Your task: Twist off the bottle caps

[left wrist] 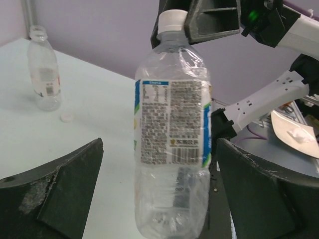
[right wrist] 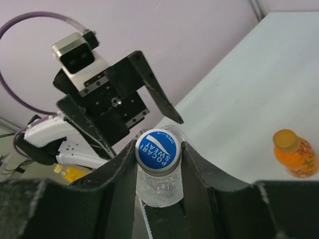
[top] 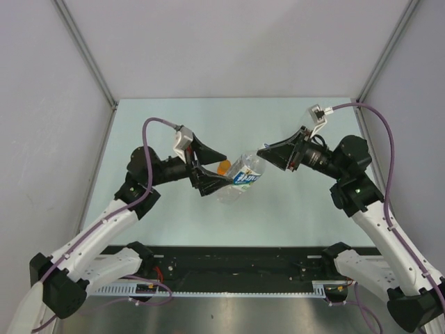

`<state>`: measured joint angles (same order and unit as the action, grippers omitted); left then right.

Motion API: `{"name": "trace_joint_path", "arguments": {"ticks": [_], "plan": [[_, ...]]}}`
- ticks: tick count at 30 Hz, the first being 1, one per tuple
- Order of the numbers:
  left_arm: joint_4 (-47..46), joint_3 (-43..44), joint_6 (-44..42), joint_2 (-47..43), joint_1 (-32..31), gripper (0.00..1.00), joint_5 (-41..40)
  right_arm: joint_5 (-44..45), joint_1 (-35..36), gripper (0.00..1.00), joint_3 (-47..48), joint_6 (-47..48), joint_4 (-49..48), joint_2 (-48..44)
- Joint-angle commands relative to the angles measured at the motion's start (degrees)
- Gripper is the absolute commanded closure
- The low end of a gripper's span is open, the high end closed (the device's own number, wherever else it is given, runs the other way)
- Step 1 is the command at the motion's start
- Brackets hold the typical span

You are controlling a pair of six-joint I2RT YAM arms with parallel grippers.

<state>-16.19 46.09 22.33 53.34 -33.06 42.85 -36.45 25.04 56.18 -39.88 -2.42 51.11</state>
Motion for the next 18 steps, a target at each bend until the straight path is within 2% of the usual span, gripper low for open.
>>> {"name": "trace_joint_path", "arguments": {"ticks": [1,10,18], "plan": [[-4.2,1.7,3.1,1.9,0.2,0.0,5.0,-4.1,2.5,1.0,-0.1,0.0,-5.6,-0.4],[-2.1,2.9,2.5,4.1,-3.6,0.0,9.2,0.8,6.6,1.0,0.0,2.9,-6.5,1.5],[-0.4,1.9,0.8,3.1,-4.5,0.0,7.7,4.7,8.3,1.0,-0.1,3.5,-6.7,1.7]]}}
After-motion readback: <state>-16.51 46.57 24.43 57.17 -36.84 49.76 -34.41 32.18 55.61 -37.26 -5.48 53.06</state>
